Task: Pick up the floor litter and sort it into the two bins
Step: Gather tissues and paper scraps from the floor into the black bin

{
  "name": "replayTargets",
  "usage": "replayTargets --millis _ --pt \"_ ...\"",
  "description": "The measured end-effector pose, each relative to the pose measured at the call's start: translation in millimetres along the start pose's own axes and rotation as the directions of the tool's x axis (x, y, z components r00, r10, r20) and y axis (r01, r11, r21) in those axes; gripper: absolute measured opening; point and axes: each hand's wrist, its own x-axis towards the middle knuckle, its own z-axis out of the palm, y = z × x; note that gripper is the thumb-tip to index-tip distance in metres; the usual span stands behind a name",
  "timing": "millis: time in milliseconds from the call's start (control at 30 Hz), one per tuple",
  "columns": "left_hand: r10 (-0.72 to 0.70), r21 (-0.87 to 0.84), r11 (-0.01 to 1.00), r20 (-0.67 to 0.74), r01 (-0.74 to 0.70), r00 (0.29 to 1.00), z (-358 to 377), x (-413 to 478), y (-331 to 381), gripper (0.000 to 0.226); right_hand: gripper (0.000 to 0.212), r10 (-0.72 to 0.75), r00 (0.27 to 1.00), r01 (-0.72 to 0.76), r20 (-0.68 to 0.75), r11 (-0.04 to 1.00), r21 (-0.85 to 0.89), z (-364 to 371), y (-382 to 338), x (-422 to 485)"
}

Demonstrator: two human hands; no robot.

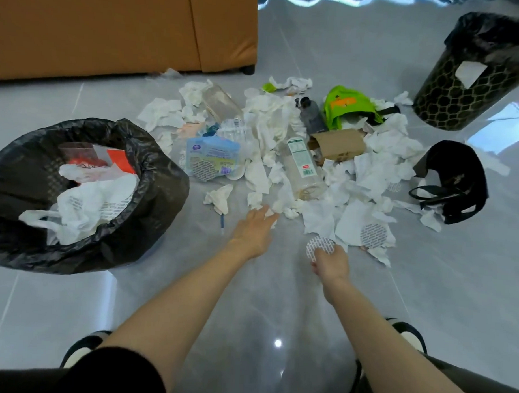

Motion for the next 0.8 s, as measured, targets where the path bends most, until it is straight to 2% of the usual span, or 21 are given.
replayTargets --millis 100,167,267,367,467,533,633,800 --pt "-0.014 0.104 0.994 0.022 0.011 1.000 10.1 2.8 -7.1 0.055 0.033 0.036 0.999 -0.034 -0.037 0.998 0.053 3.8 -2.4 1.9" --pt "-0.016 0.163 0.986 -0.010 0.018 1.000 18.5 -0.3 -10.7 0.055 0.035 0.051 0.997 -0.044 -0.060 0.992 0.119 7.5 -2.4 -0.5" --pt "-0.019 0.144 0.989 -0.088 0.032 0.996 28.0 -6.0 -13.2 0.050 0.035 0.045 0.996 -0.030 -0.076 0.981 0.191 10.1 -5.1 -7.1" --pt "-0.035 0.052 0.998 -0.090 0.039 0.995 33.2 -12.4 -14.2 0.038 0.036 0.031 0.997 -0.017 -0.065 0.977 0.214 10.7 -8.6 -13.0" --pt "-0.078 -0.167 0.984 -0.080 0.063 0.994 41.3 -27.7 -21.8 0.032 0.029 0.040 0.998 -0.029 -0.038 0.965 0.262 9.2 -17.6 -23.7" --pt "-0.110 -0.334 0.941 -0.132 0.061 0.985 47.6 -40.6 -25.8 0.031 0.024 0.045 0.999 -0.041 -0.004 0.956 0.292 8.3 -27.2 -31.3" --pt "-0.229 -0.554 0.832 -0.310 0.021 0.923 36.4 -57.4 -23.7 0.029 0.025 -0.008 0.998 -0.010 0.055 0.948 0.319 7.6 -48.7 -43.8" --pt "-0.343 -0.657 0.731 -0.587 -0.184 0.733 -44.3 -89.6 -20.3 0.024 0.020 -0.180 0.967 0.116 0.178 0.939 0.323 12.5 -95.9 -70.9"
